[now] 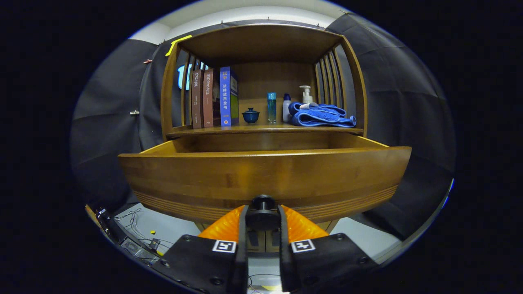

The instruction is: Pull open the drawer, take out the items inside it, and place them on the countertop above the cabinet.

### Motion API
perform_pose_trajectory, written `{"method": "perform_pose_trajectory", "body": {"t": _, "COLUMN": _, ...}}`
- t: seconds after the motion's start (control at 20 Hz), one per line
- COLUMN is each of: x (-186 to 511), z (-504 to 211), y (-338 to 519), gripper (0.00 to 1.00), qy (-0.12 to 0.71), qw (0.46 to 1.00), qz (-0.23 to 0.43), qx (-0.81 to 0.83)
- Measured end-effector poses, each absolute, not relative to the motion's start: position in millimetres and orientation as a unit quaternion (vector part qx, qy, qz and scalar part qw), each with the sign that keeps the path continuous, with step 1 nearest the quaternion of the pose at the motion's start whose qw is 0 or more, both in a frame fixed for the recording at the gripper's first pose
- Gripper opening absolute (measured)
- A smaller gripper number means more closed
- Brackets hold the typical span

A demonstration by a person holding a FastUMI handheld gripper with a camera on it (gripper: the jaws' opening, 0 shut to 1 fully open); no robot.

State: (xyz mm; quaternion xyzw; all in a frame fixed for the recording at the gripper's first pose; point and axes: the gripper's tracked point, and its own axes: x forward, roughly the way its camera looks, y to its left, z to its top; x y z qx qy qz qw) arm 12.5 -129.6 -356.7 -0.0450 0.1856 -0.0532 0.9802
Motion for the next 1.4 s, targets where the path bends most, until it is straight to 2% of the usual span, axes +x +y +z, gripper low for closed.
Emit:
{"method": "perform_pose_trajectory", "body": {"t": 0.1, "x": 9, "z": -351, "y": -130, "gripper": 0.45, "qy": 0.184, "qw": 0.981, "qz": -0.057, "qx": -0.039}}
{"method": "perform_pose_trajectory", "body": {"t": 0.2, "x": 6, "z": -331, "y": -126, "gripper": 0.58, "qy": 0.154, "qw": 0.986, "qz": -0.051, "qx": -0.035}}
{"method": "perform_pose_trajectory", "body": {"t": 0.4, "x": 8, "z": -274, "y": -109, "gripper": 0.99, "qy": 0.085, "qw": 0.996, "qz": -0.016, "qx": 0.020}}
{"method": "perform_pose_trajectory", "body": {"t": 0.6, "x": 22, "z": -224, "y": -110, "gripper": 0.99, "qy": 0.088, "qw": 0.995, "qz": 0.000, "qx": 0.042}}
{"method": "perform_pose_trajectory", "body": {"t": 0.85, "x": 55, "z": -199, "y": -109, "gripper": 0.99, "qy": 0.165, "qw": 0.986, "qz": 0.017, "qx": 0.029}}
{"method": "perform_pose_trajectory", "body": {"t": 1.4, "x": 129, "z": -254, "y": -104, "gripper": 0.99, "qy": 0.430, "qw": 0.901, "qz": 0.017, "qx": -0.046}}
